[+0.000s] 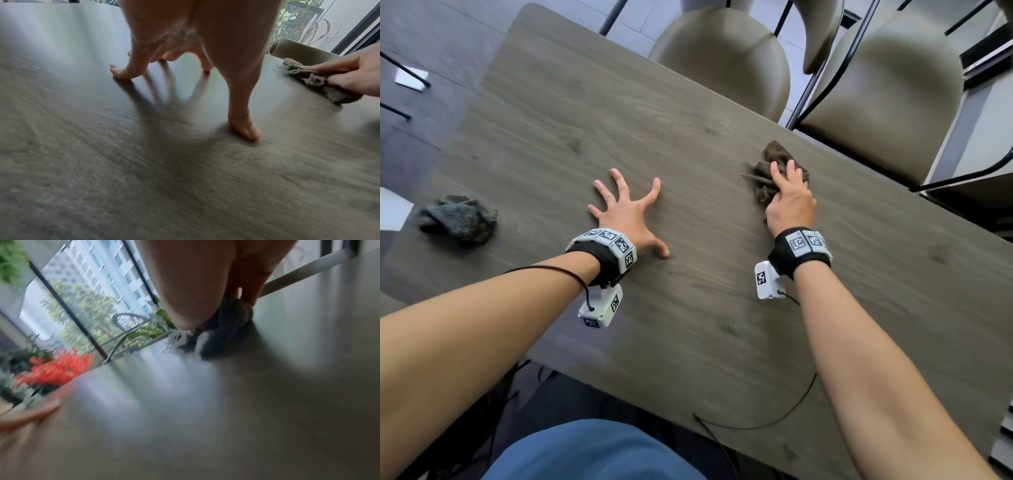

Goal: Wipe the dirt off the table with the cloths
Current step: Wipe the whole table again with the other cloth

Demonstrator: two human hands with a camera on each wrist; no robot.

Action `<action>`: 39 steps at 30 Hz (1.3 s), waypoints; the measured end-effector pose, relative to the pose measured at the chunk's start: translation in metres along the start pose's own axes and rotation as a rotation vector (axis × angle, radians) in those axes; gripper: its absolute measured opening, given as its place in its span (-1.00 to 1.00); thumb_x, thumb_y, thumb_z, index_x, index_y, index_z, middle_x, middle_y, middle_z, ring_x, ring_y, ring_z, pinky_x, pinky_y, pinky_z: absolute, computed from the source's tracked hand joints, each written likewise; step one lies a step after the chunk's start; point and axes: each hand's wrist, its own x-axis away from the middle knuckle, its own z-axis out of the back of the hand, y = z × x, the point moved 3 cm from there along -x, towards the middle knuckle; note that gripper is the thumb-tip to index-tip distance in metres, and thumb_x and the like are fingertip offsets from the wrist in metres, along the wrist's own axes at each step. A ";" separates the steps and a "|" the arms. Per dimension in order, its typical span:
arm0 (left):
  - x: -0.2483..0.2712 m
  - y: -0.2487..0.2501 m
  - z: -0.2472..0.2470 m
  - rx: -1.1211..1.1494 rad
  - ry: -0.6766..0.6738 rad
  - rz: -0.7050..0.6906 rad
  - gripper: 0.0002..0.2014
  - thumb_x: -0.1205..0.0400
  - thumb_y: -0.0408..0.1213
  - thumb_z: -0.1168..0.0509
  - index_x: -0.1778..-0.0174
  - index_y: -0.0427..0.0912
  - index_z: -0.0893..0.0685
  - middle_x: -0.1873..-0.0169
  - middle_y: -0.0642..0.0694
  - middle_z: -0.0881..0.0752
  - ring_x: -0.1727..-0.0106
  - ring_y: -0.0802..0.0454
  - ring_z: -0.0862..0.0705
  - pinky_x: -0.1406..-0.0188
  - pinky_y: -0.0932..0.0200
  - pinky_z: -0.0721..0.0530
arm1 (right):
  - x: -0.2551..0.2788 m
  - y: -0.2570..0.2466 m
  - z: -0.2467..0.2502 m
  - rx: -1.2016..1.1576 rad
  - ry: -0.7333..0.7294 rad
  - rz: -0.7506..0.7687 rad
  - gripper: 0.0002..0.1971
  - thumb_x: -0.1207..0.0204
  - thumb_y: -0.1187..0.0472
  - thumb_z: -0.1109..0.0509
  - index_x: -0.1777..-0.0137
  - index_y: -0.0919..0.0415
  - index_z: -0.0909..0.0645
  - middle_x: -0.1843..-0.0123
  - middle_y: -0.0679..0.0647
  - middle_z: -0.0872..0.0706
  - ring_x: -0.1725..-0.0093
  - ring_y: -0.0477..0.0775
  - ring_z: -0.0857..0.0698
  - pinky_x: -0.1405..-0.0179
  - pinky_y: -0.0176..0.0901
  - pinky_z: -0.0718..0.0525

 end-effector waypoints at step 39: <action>0.005 -0.002 0.001 0.018 0.031 0.011 0.44 0.03 0.37 -0.69 -0.65 0.59 0.14 -0.71 -0.26 0.42 -0.69 -0.54 0.30 -0.56 -0.63 -0.12 | 0.225 -0.057 -0.053 -0.155 -0.321 0.732 -0.54 -0.41 0.31 -0.28 -0.31 0.08 -0.70 -0.51 0.24 -0.53 -0.51 0.32 -0.49 -0.53 0.22 -0.40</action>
